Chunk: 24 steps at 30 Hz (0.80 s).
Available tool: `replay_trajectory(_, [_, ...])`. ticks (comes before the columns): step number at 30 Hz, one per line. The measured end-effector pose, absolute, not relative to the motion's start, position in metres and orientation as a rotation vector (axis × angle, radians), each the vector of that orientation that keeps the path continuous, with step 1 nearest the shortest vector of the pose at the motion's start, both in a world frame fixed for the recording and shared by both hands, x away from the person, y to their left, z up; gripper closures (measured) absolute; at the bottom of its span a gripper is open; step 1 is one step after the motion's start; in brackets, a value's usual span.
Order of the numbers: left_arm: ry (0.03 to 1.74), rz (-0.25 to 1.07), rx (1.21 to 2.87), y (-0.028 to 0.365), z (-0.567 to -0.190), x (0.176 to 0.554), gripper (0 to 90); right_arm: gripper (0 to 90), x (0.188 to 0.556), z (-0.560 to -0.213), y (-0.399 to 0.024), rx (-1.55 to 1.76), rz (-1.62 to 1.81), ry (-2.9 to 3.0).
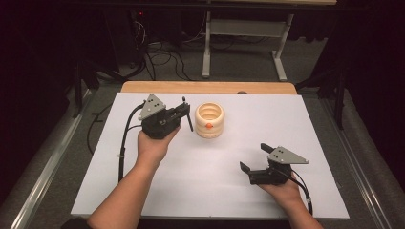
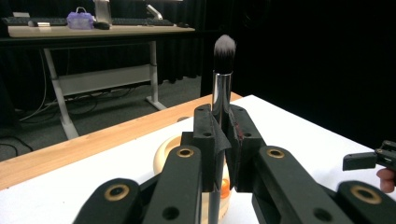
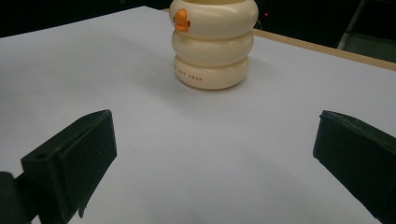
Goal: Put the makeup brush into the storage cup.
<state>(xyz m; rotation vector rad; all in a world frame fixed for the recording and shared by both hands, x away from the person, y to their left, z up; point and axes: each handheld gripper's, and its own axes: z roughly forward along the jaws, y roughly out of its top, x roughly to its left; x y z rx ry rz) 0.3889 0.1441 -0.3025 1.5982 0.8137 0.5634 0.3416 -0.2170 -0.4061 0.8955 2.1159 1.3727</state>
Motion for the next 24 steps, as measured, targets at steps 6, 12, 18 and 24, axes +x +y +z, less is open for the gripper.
replay_trajectory(6, [0.829,0.579,1.574,0.144,-0.301,0.395,83.6,0.8,0.341,-0.406,-0.218,0.890,1.362,2.116])
replay_trajectory(12, [0.831,0.583,1.559,0.141,-0.298,0.399,83.6,0.8,0.341,-0.405,-0.218,0.861,1.354,2.111])
replay_trajectory(18, [0.824,0.599,1.566,0.135,-0.293,0.401,83.6,0.8,0.340,-0.404,-0.219,0.876,1.370,2.108])
replay_trajectory(24, [0.811,0.607,1.570,0.129,-0.287,0.405,83.6,0.8,0.341,-0.403,-0.220,0.873,1.389,2.103])
